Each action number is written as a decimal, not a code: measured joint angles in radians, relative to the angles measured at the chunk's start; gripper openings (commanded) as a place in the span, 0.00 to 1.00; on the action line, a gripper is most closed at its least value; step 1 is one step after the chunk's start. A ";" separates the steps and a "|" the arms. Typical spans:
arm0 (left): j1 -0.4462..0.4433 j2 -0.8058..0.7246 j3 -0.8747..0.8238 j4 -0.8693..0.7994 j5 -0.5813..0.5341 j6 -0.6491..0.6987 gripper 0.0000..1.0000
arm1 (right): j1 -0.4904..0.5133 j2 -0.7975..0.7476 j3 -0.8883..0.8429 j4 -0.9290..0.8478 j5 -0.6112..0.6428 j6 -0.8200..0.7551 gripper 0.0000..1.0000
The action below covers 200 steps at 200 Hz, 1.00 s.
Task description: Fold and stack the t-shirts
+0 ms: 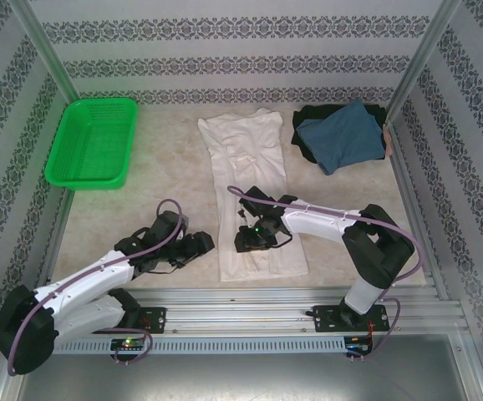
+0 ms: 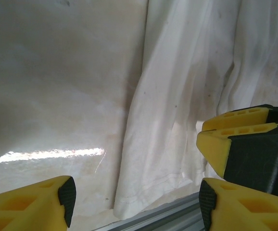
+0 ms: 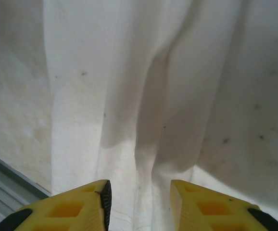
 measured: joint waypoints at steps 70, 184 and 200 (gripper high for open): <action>-0.154 0.165 -0.025 0.135 -0.065 -0.114 0.62 | 0.010 0.008 -0.037 -0.035 0.117 0.046 0.02; -0.240 0.354 0.056 0.105 -0.168 -0.210 0.58 | -0.008 -0.169 -0.230 0.043 0.129 0.269 0.46; -0.249 0.369 0.070 0.089 -0.184 -0.220 0.58 | -0.024 -0.232 -0.231 0.014 0.132 0.270 0.52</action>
